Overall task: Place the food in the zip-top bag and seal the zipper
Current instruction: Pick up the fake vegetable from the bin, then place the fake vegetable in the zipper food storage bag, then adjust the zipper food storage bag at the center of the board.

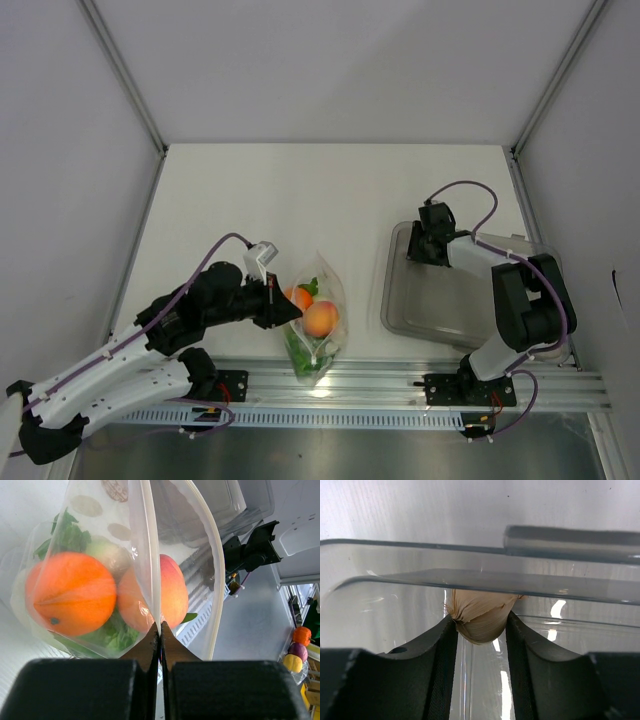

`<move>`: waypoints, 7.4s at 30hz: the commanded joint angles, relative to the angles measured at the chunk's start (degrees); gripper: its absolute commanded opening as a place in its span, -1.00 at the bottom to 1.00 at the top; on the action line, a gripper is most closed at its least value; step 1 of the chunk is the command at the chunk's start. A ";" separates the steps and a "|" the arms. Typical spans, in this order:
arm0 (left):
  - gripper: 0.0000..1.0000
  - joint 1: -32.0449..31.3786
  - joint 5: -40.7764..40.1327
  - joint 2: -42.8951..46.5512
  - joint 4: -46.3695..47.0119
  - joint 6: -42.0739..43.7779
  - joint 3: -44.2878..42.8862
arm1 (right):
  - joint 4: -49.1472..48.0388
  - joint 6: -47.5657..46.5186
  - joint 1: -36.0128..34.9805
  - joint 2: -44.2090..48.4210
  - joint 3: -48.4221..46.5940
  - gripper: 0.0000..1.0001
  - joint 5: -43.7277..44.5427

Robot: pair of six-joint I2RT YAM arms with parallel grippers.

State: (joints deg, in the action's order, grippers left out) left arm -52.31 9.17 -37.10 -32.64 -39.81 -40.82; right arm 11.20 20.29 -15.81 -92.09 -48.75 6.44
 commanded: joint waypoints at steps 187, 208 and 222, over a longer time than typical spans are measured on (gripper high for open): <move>-0.39 0.20 10.87 -7.55 -3.22 11.25 -8.84 | 20.35 32.70 -70.32 27.76 -12.86 0.59 21.78; -0.99 0.20 7.90 -9.57 -2.25 10.72 -5.51 | 20.44 33.58 -69.18 28.72 -10.93 0.60 22.66; -0.99 0.20 11.66 -9.13 2.85 8.26 -4.36 | 23.52 27.97 -57.16 36.18 -10.75 0.80 19.24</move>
State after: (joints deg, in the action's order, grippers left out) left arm -52.31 17.98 -46.50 -33.17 -30.55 -44.62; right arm 33.69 51.13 -77.87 -59.46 -58.50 26.68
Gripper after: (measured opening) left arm 0.005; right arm 0.887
